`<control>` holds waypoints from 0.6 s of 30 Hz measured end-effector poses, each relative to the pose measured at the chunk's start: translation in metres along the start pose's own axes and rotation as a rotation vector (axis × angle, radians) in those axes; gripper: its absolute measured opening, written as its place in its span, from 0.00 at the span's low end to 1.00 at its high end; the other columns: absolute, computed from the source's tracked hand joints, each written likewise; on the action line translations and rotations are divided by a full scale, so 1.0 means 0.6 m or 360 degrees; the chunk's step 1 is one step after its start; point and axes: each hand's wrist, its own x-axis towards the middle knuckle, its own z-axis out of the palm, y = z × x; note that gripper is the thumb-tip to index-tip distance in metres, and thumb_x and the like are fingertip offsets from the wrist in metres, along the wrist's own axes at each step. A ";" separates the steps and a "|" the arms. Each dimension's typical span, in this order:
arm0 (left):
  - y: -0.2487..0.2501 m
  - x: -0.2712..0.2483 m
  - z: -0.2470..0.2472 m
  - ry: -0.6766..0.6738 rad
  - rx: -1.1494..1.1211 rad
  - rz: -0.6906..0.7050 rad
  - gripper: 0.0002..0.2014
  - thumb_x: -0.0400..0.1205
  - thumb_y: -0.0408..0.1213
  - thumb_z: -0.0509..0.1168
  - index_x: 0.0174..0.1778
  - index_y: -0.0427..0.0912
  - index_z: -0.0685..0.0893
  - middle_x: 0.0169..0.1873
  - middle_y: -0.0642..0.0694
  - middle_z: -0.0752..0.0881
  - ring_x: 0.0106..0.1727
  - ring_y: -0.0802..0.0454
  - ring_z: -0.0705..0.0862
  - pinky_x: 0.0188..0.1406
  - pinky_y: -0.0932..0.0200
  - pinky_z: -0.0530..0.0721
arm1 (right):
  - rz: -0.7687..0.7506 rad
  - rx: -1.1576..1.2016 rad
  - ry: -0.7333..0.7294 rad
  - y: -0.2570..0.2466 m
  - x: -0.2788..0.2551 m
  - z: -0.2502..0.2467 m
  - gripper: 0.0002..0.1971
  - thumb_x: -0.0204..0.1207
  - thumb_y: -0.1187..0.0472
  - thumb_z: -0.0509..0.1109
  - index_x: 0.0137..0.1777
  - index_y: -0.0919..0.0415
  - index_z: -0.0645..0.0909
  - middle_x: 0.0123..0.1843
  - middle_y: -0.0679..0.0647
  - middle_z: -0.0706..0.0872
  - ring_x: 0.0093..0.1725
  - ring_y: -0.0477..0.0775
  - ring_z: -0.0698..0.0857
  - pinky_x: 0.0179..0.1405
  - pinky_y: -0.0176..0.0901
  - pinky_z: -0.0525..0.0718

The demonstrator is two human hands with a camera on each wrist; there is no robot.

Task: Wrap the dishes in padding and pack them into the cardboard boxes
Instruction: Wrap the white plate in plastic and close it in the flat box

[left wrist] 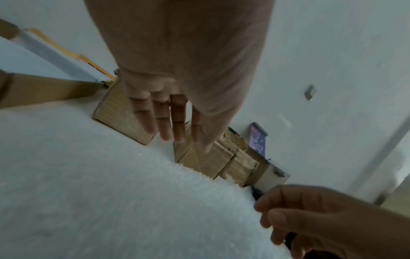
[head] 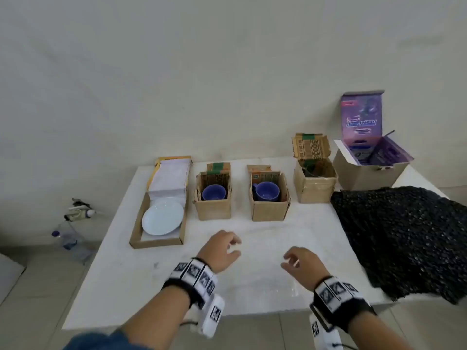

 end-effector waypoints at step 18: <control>0.004 0.121 0.022 0.0093 0.0278 -0.0197 0.06 0.75 0.45 0.72 0.39 0.47 0.86 0.42 0.51 0.84 0.45 0.52 0.83 0.47 0.53 0.83 | 0.0186 -0.0026 0.0057 0.000 0.064 0.009 0.26 0.75 0.43 0.69 0.70 0.55 0.74 0.66 0.56 0.72 0.69 0.57 0.72 0.67 0.46 0.75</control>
